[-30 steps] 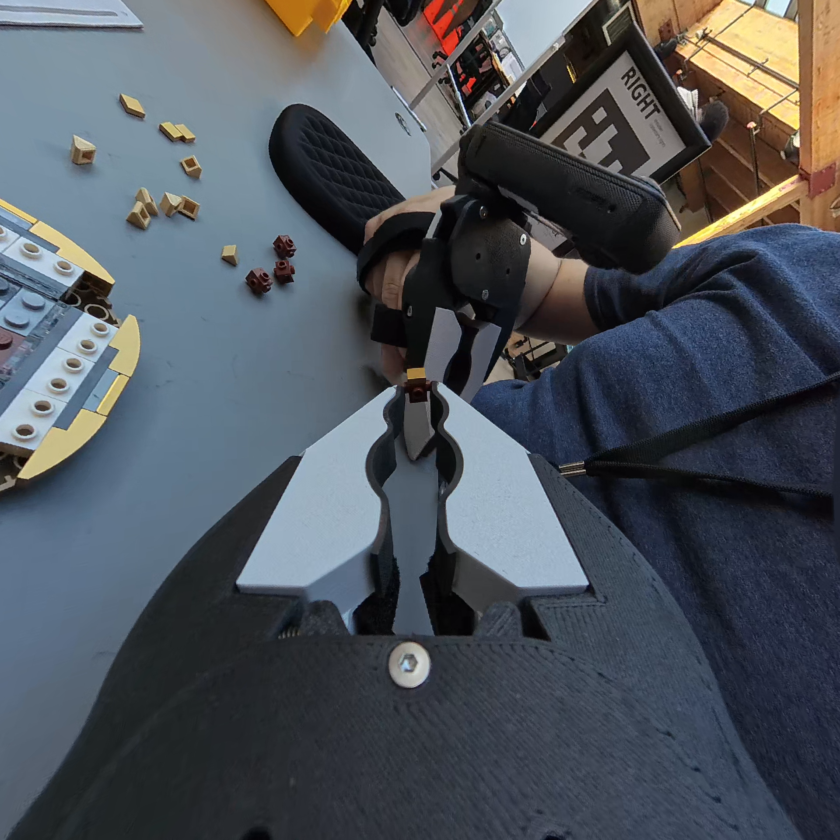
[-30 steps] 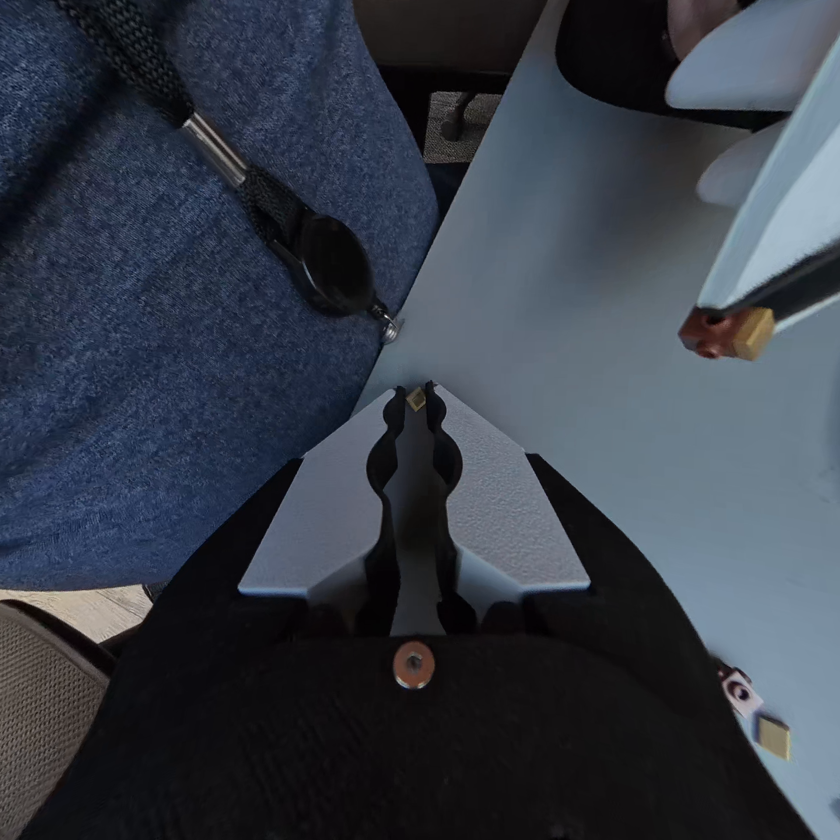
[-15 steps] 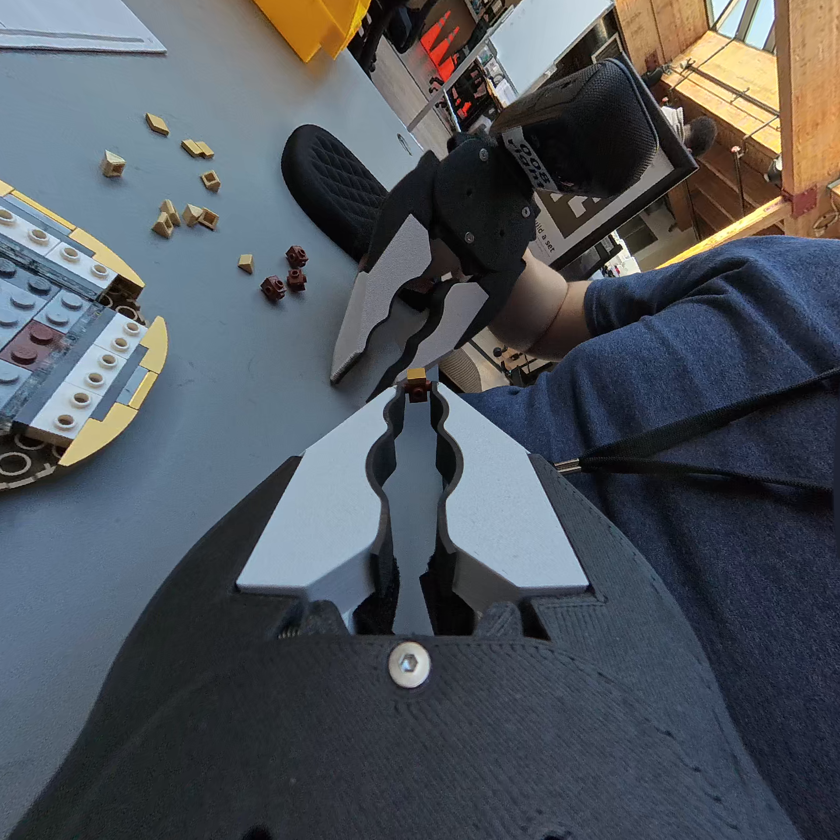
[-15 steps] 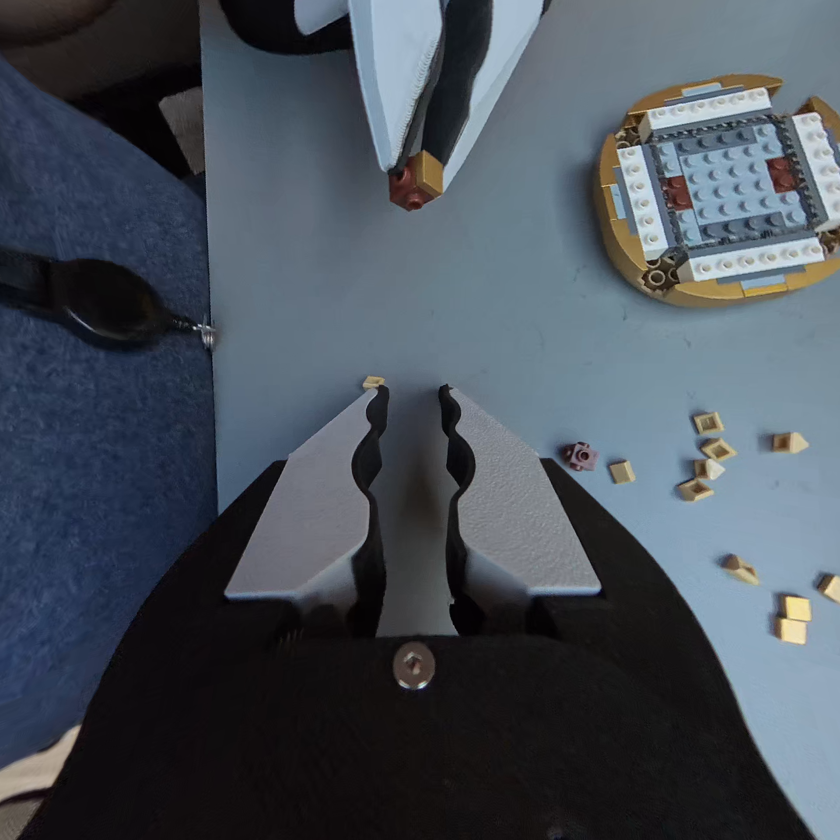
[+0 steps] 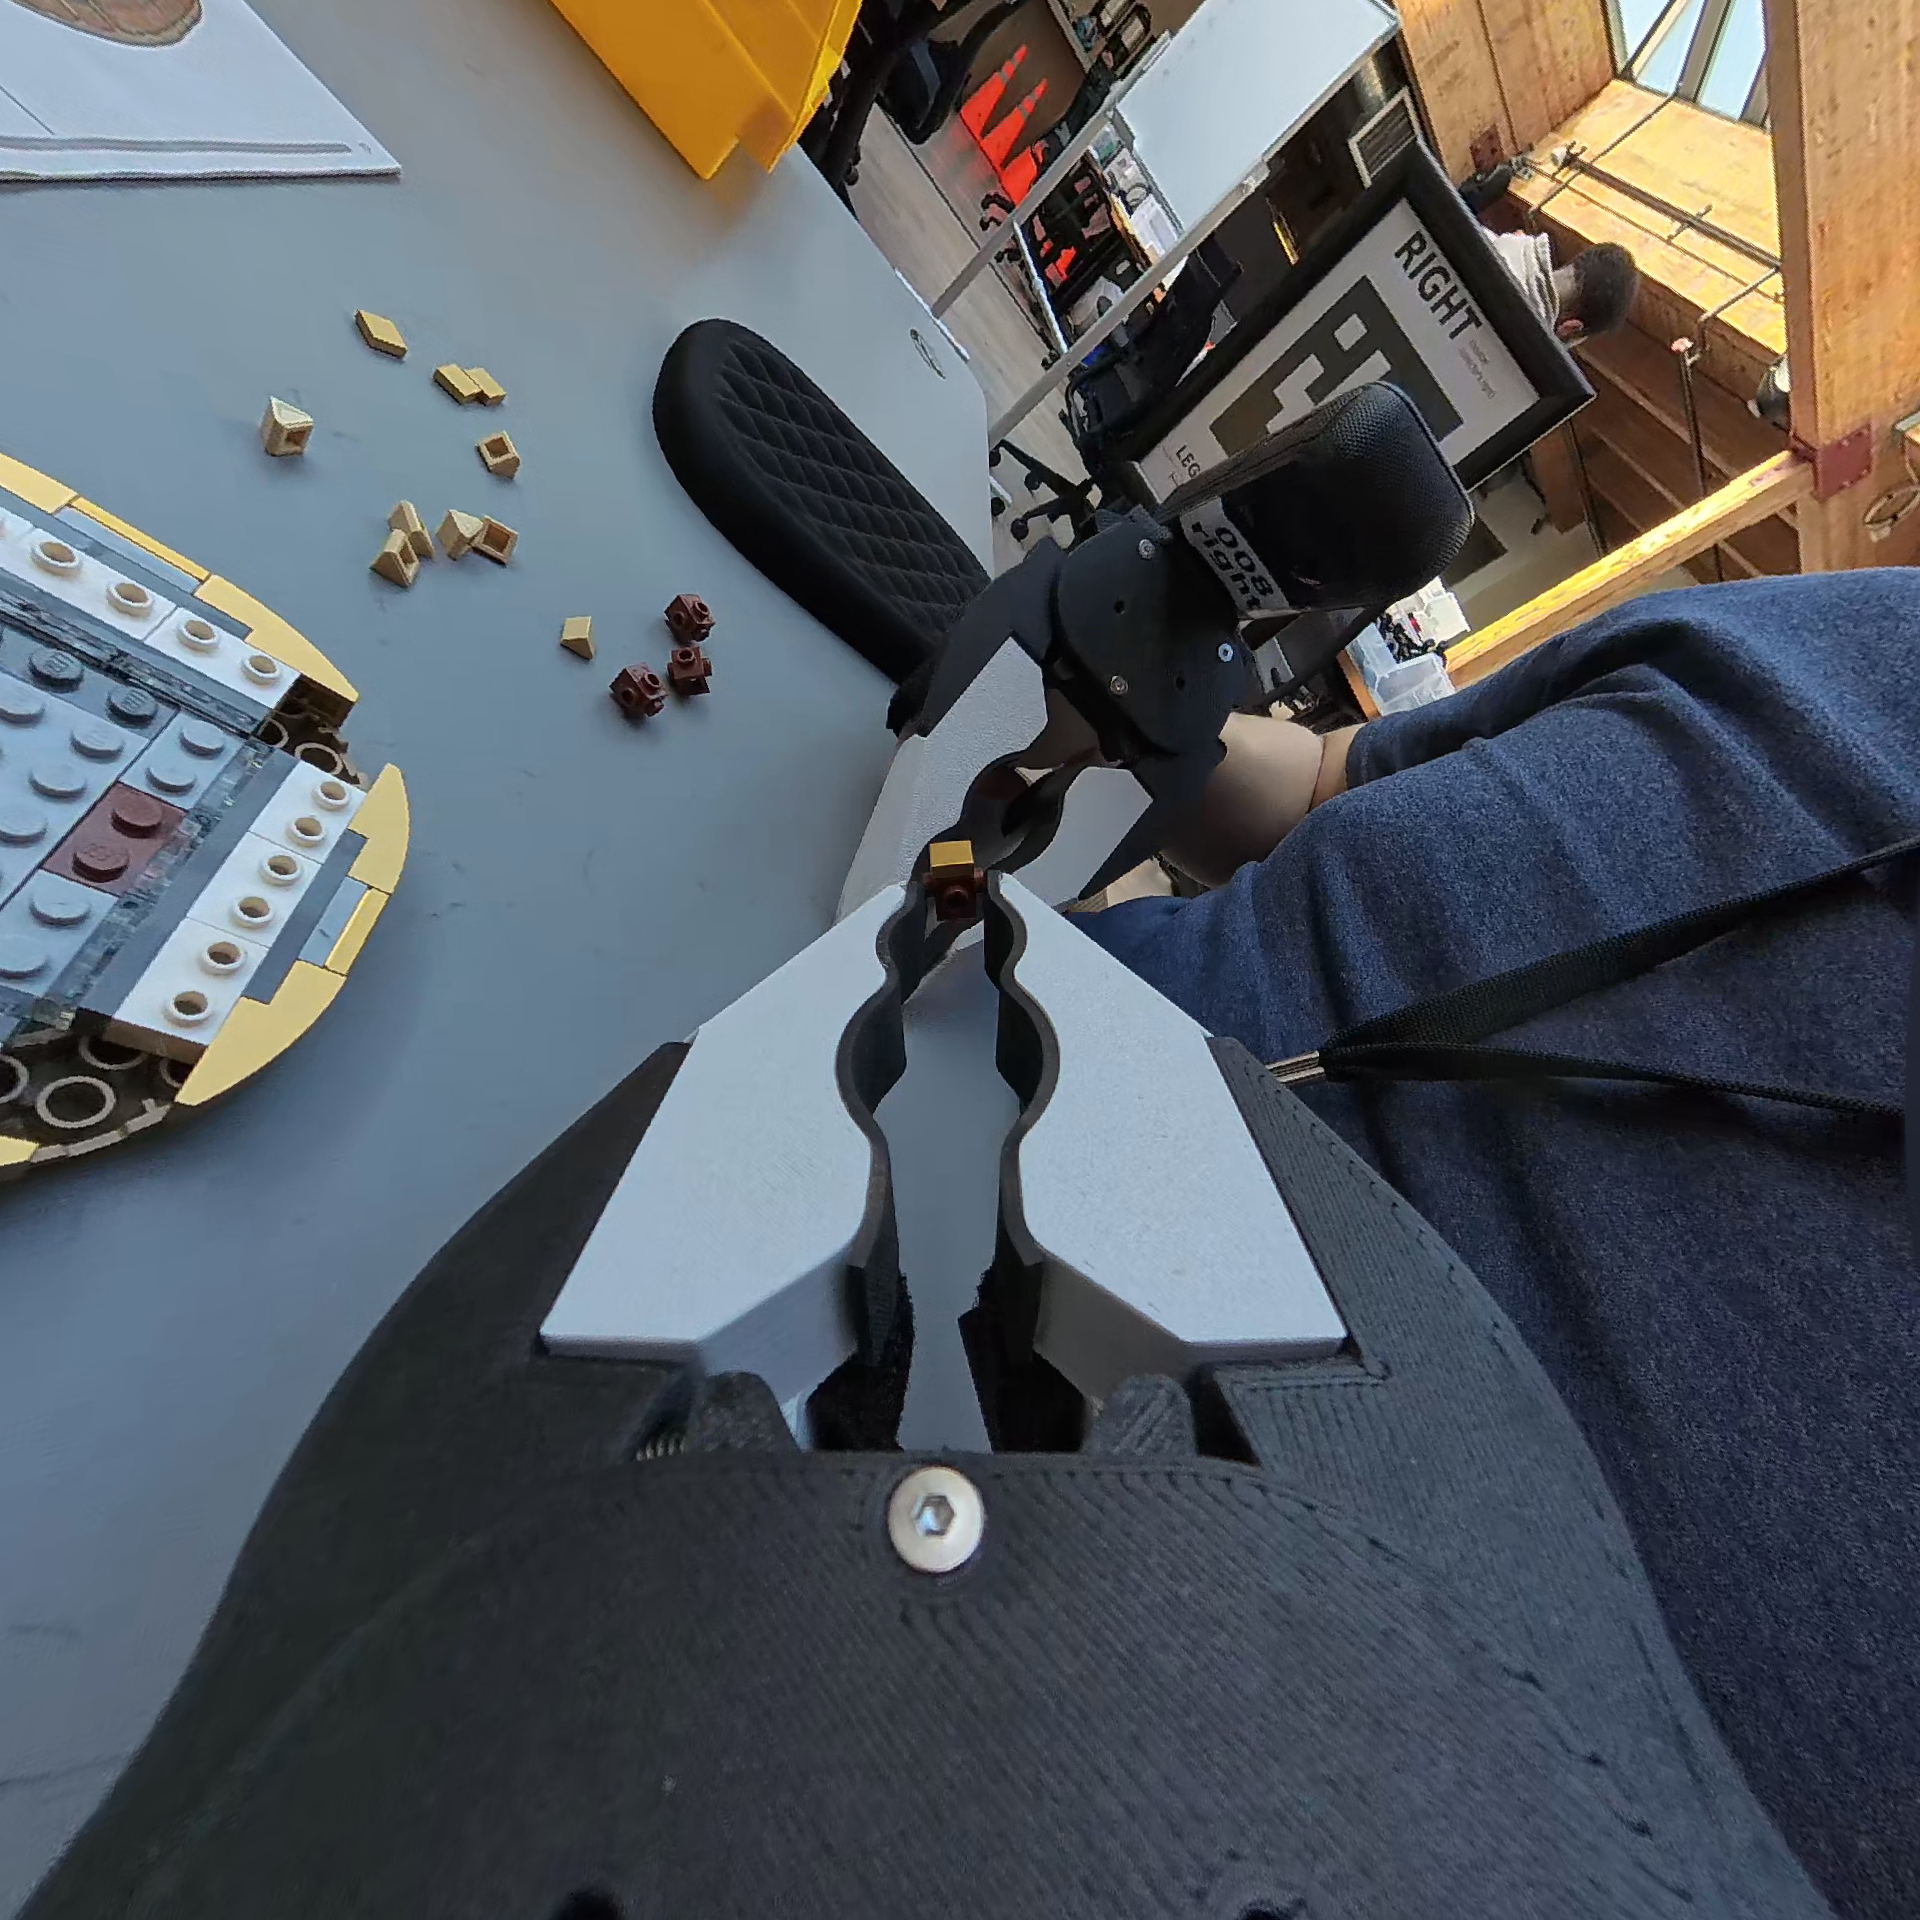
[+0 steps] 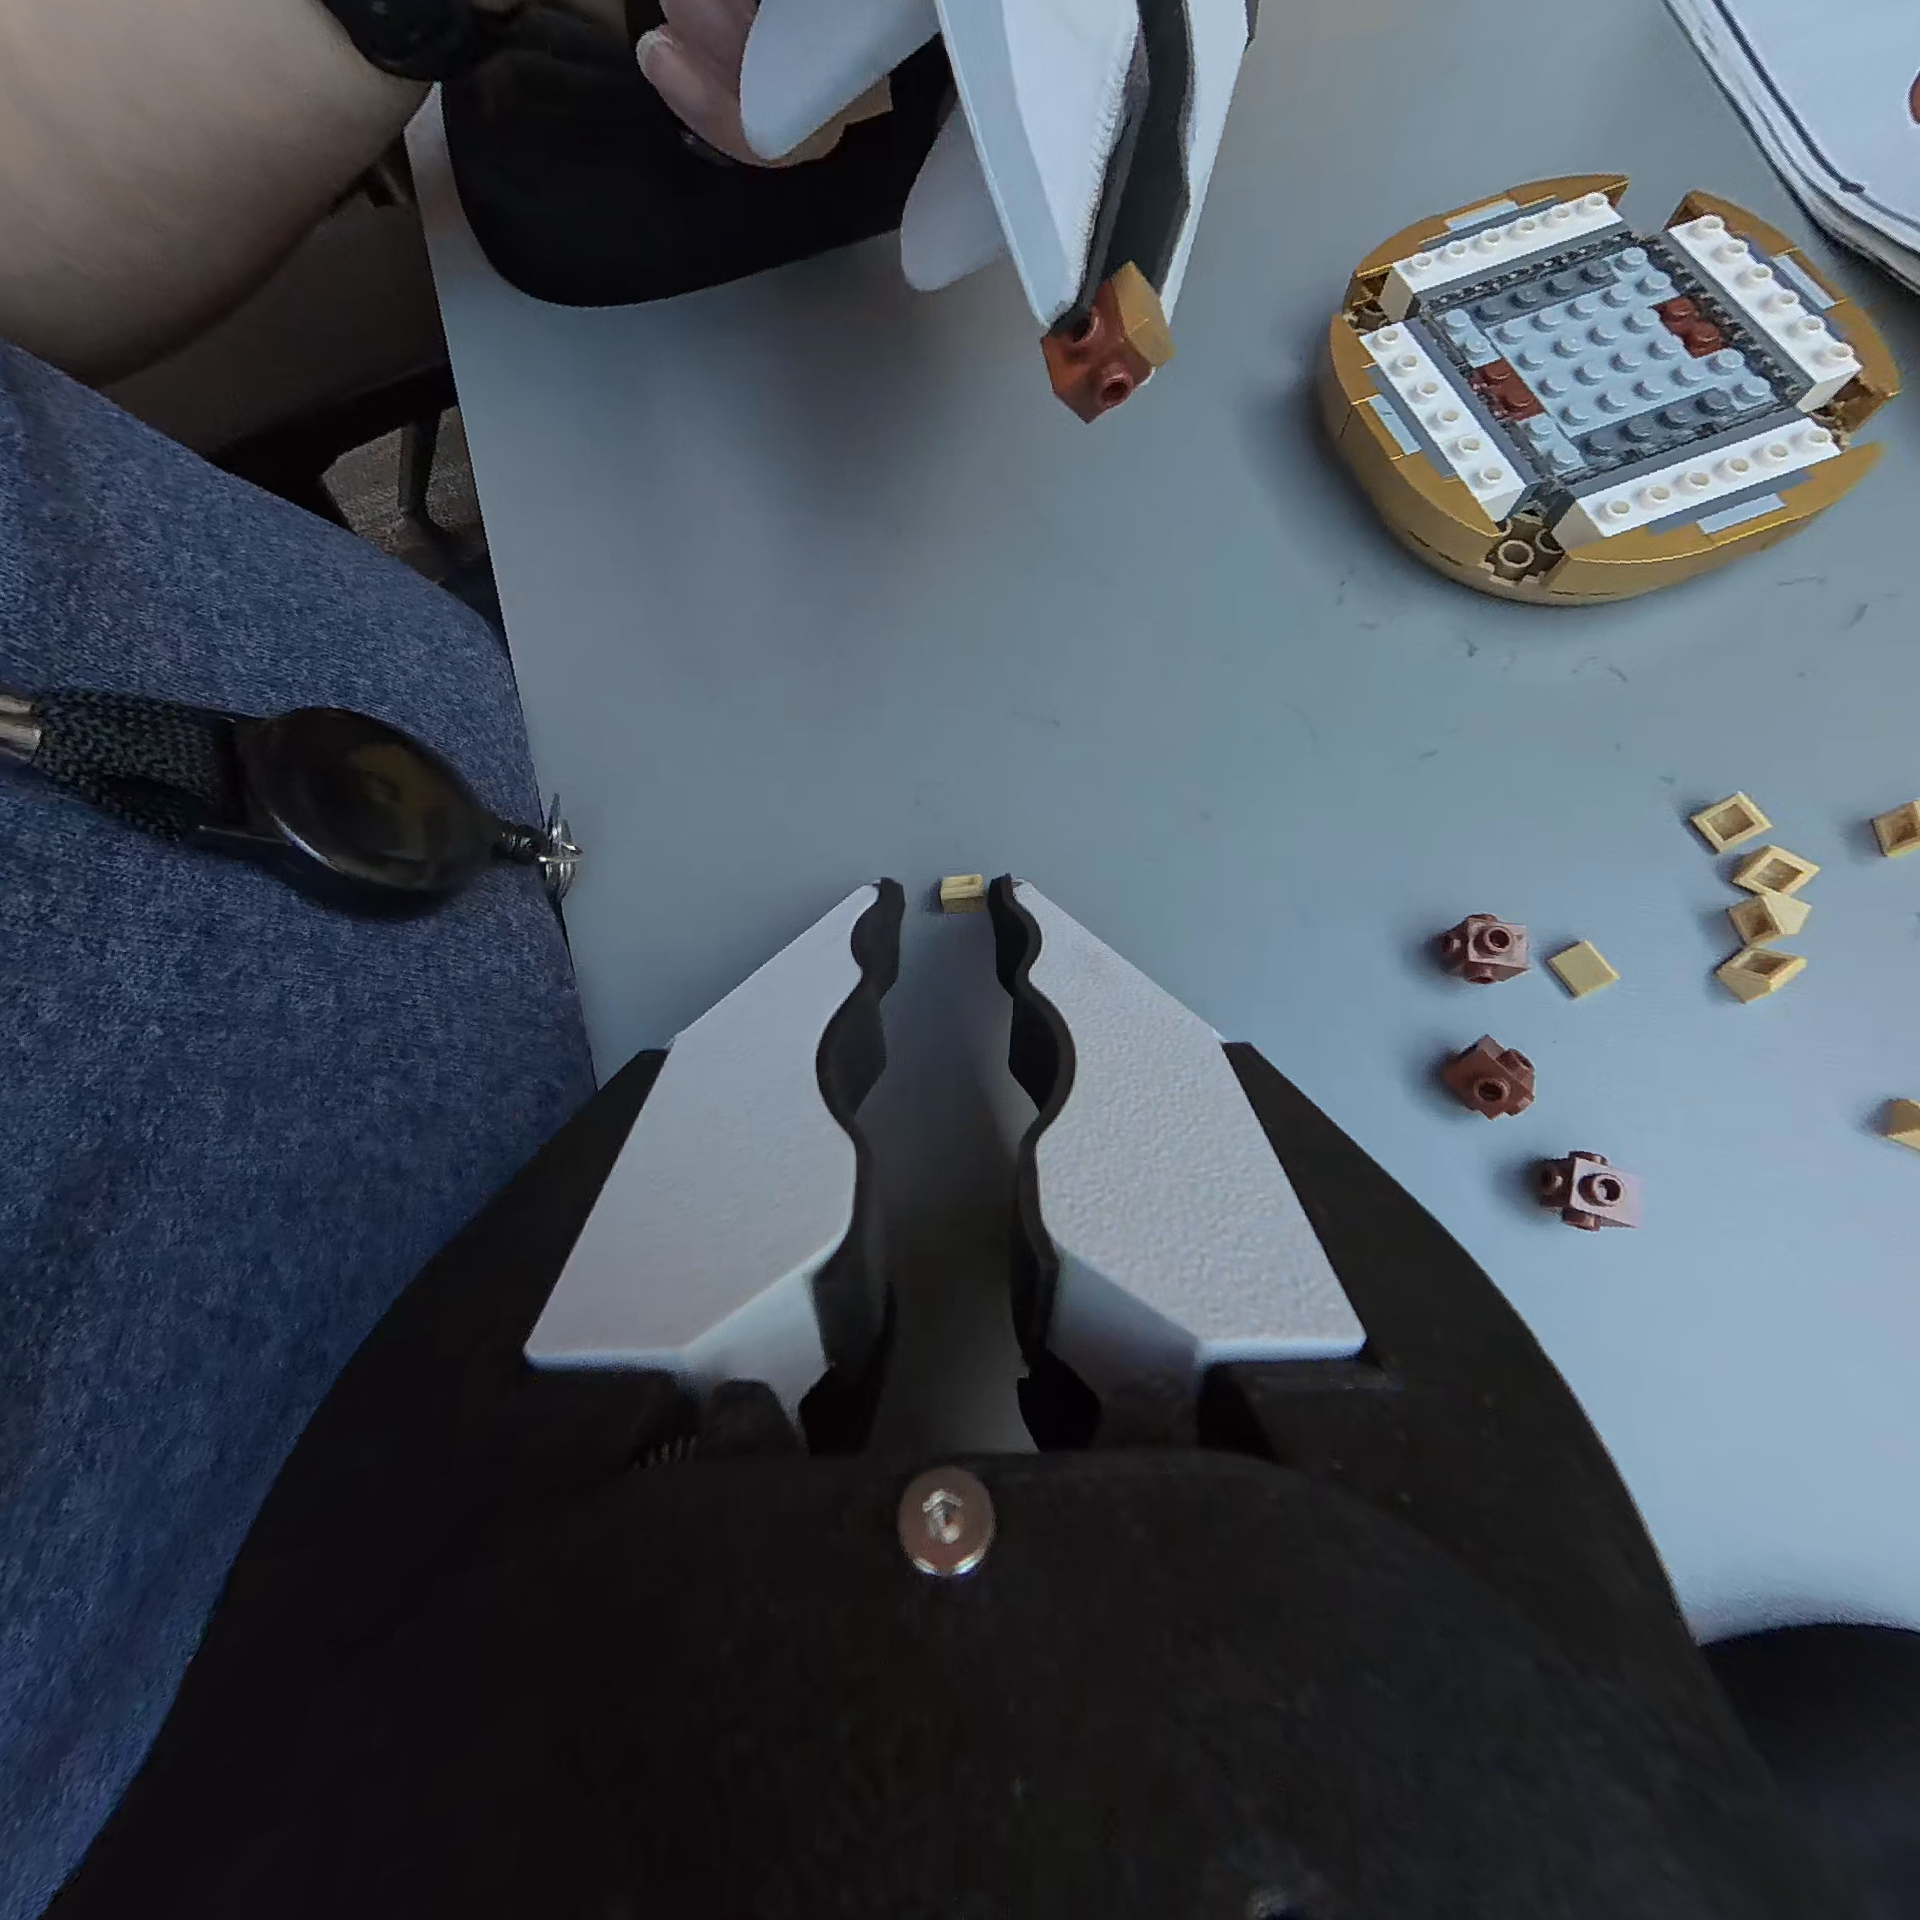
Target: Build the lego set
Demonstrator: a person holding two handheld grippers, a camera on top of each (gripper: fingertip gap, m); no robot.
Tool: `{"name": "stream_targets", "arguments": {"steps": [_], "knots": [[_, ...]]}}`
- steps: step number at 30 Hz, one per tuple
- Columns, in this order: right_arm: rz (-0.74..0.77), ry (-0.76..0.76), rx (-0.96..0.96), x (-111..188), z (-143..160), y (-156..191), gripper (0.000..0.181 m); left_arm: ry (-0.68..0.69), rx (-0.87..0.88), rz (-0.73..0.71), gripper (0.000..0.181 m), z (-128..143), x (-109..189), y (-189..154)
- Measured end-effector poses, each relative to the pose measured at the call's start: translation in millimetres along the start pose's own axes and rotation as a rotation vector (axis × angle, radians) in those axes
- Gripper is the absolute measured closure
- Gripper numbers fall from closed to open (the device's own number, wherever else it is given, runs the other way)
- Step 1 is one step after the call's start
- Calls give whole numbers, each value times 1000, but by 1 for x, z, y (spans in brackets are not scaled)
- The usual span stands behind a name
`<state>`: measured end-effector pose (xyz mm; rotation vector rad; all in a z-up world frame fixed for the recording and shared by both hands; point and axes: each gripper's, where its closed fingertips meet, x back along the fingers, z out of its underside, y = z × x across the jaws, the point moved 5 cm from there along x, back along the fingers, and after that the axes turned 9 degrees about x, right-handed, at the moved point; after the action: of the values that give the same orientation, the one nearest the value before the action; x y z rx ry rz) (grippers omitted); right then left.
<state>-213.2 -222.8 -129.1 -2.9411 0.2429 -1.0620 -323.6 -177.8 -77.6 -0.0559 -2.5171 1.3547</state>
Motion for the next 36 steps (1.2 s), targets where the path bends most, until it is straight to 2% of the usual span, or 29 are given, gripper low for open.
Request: {"name": "stream_targets", "arguments": {"steps": [2,13,17,23,27,36], "knots": [[39,7,23,-1,0,-2,173,3,1,-5,172,1,0,0],[31,67,117,7,-1,-13,174,32,-7,-50,172,7,-3,5],[81,89,153,26,-5,-36,174,20,-17,-58,172,3,-1,5],[194,21,83,67,-7,-81,174,-13,-59,-124,172,-4,7,7],[165,18,43,76,-3,-91,174,-28,-81,-170,172,-7,10,10],[28,35,62,60,-4,-78,174,-10,-104,-163,172,-7,-1,9]]}}
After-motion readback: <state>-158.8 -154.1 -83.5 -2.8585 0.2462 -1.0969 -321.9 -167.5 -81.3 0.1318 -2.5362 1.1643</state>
